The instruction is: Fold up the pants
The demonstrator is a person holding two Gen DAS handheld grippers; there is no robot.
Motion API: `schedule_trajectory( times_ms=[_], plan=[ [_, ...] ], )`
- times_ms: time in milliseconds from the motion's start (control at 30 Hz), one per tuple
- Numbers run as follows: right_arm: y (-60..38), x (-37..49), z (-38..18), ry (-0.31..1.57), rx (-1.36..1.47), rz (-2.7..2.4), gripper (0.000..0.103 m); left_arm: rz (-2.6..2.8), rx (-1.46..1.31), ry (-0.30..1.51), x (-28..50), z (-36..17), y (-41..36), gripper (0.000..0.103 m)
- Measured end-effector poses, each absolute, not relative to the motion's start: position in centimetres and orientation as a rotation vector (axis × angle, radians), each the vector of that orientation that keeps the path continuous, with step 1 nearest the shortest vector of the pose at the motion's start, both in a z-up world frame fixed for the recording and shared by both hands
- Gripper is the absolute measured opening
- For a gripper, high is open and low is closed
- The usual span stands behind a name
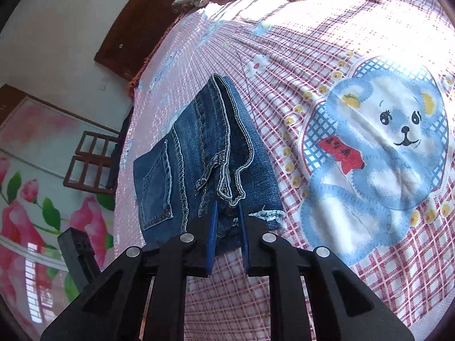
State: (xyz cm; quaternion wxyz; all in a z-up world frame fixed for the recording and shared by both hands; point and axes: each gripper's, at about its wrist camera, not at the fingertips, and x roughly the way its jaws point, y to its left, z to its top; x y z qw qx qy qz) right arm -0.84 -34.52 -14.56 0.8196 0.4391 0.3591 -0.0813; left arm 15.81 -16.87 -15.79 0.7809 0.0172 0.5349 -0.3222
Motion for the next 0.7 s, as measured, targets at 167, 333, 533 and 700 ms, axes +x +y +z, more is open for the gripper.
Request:
schedule_trajectory(
  times_ms=[167,333,533,700],
  plan=[
    [-35.6,-1.5,-15.3,0.779,0.928,-0.219,0.002,-0.684,0.034,1.162,15.9,-15.8,-17.3,0.101],
    [-36.3,-2.9,-16.7,0.803,0.947,-0.289,0.002,-0.682,0.055,1.145,15.7,-15.9,-17.7,0.101],
    [-34.2,0.1,-12.5,0.649,0.984,-0.068,0.002,-0.667,0.100,1.126,15.3,-16.0,-18.3,0.101],
    [-33.5,2.4,-14.9,0.768,0.971,-0.067,0.002,-0.658,0.080,1.132,15.5,-16.0,-18.2,0.101]
  ],
)
